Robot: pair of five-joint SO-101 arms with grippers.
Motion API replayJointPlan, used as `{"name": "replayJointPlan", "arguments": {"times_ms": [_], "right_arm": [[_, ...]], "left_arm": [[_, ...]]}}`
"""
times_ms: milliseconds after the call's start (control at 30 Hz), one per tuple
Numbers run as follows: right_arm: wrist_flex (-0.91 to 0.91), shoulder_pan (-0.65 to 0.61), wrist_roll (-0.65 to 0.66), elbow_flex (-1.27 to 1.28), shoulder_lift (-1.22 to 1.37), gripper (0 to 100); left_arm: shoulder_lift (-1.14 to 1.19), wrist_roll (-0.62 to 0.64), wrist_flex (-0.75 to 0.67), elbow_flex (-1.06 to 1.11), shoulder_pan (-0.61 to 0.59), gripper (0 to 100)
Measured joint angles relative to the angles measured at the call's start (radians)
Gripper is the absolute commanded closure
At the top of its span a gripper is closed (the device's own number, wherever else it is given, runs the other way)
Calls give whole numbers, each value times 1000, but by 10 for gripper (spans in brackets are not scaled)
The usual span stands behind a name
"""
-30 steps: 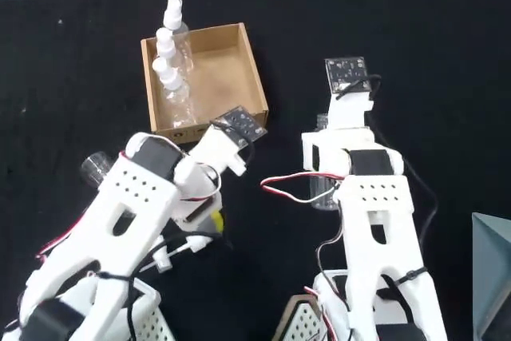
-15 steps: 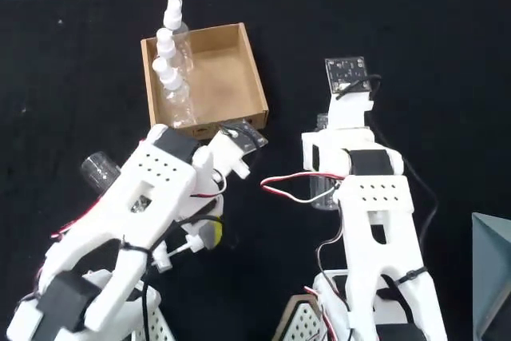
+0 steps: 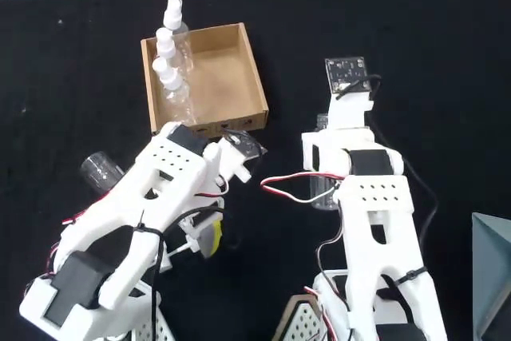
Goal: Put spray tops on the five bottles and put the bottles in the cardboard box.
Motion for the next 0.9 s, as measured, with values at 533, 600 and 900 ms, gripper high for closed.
{"name": "replayJointPlan", "arguments": {"times_ms": [533,600,900], "right_arm": [[0,0,0,0,0,897],[0,0,0,0,0,897],[0,0,0,0,0,897]], "left_arm": [[0,75,-29,0,0,726],[0,75,-29,0,0,726],[0,75,-58,25,6,726]]}}
